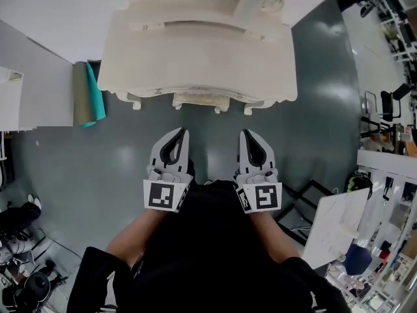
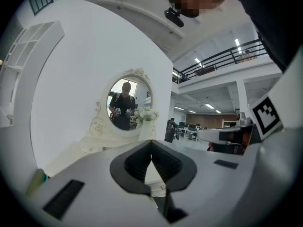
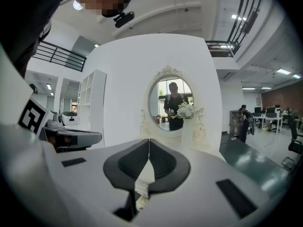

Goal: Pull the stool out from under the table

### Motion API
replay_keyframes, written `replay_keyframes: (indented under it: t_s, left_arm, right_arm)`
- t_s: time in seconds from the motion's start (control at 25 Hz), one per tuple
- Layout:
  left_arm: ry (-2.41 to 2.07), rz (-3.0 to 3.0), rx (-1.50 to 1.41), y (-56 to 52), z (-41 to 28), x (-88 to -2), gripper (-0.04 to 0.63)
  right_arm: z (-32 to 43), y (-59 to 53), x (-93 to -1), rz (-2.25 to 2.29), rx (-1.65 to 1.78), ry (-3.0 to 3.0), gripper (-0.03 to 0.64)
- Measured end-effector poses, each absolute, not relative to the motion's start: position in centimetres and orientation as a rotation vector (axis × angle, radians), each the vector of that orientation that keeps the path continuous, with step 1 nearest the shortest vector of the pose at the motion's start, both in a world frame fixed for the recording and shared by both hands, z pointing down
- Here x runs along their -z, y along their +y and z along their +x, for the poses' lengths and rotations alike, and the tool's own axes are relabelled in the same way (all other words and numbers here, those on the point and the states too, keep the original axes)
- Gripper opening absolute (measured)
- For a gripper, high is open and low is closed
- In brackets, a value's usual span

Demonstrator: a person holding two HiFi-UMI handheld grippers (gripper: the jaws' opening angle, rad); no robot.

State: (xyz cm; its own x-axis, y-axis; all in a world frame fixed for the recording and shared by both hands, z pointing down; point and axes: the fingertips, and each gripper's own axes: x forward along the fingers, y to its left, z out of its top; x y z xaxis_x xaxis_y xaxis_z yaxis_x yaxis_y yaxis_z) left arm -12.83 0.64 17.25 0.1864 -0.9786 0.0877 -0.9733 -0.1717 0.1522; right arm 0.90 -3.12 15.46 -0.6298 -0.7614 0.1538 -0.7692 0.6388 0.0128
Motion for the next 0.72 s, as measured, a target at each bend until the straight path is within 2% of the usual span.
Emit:
replay_keyframes:
  t_s: [0.44,0.72]
  left_arm:
    - [-1.857,2.266,0.025,-2.5,-17.3,-19.4,0.014]
    - [-1.852,2.183,-0.044,-4.7,-17.0,-22.3,0.014]
  right_arm:
    - [1.0,-6.8,-17.4,1.413,-0.118,-2.631,0.019]
    - [0.9,-8.6,-20.0,1.356,-0.187,-2.643,0.019]
